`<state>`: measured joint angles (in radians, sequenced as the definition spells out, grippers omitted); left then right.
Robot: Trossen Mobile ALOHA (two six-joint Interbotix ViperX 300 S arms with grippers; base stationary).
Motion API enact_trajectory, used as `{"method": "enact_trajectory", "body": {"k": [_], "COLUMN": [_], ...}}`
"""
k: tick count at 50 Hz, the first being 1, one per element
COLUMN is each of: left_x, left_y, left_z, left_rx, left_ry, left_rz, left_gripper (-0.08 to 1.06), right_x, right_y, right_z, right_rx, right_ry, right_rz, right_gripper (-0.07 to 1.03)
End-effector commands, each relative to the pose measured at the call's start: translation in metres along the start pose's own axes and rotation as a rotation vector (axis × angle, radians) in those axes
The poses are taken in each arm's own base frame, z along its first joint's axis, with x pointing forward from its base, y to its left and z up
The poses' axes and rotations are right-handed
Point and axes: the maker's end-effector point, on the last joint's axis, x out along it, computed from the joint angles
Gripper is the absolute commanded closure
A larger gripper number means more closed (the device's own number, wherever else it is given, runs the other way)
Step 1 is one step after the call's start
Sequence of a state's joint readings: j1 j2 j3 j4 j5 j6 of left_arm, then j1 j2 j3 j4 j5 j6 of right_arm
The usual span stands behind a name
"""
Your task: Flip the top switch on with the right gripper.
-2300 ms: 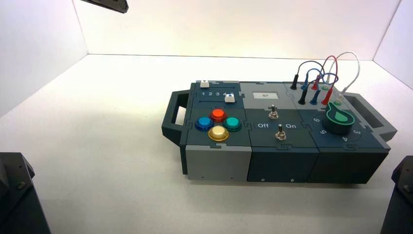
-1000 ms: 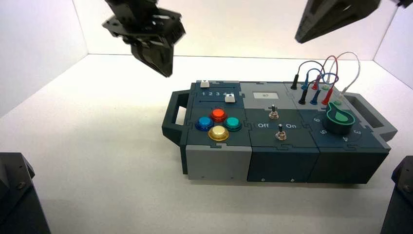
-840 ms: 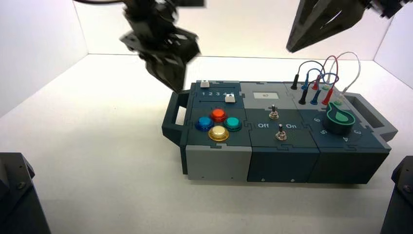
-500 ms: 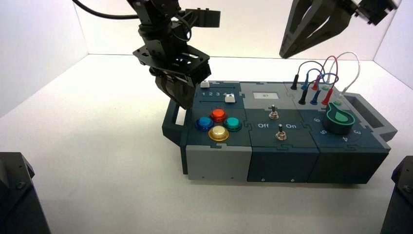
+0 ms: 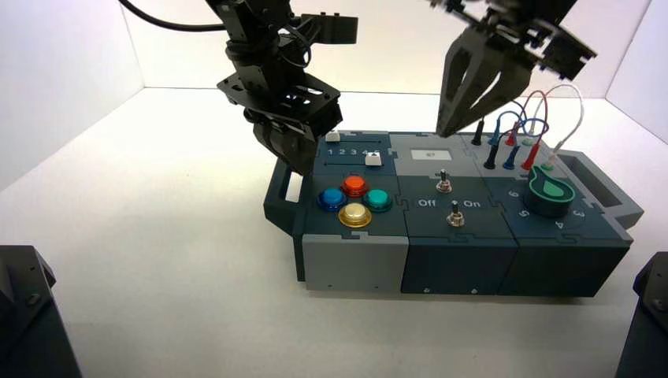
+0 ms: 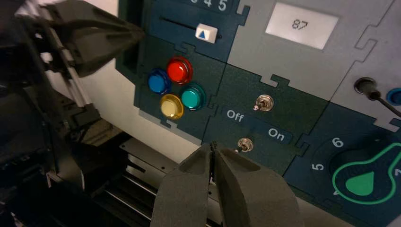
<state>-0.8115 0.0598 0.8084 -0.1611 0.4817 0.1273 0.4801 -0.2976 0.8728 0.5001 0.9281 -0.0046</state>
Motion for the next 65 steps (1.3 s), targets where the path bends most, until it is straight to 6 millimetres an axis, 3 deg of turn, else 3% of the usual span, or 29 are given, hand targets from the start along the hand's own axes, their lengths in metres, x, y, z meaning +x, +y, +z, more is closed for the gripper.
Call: {"method": "enact_trajectory", "body": {"k": [1,39,54,65], "left_x": [0.01,0.011,0.012,0.013], "left_y": [-0.001,0.0,0.001,0.001], "left_z": [-0.014,-0.015,-0.015,-0.016], "left_rx": [0.01,0.04,0.043,0.045], "left_ry": [0.048,0.058,0.061,0.064], "left_rz": [0.0,0.006,0.005,0.005], "left_gripper": [1.01,1.01,1.01,1.01], "right_x": [0.0,0.036,0.053,0.053], "right_y": [0.005,-0.007,-0.018,-0.021], "right_z": [0.008,0.021,0.016,0.013], "right_rx": [-0.005,0.046,0.069,0.07], "right_ry": [-0.005,0.122,0.188,0.197], "right_rz": [0.005,-0.04,-0.069,-0.078], "right_gripper": [0.99,0.99,0.99,0.99]}}
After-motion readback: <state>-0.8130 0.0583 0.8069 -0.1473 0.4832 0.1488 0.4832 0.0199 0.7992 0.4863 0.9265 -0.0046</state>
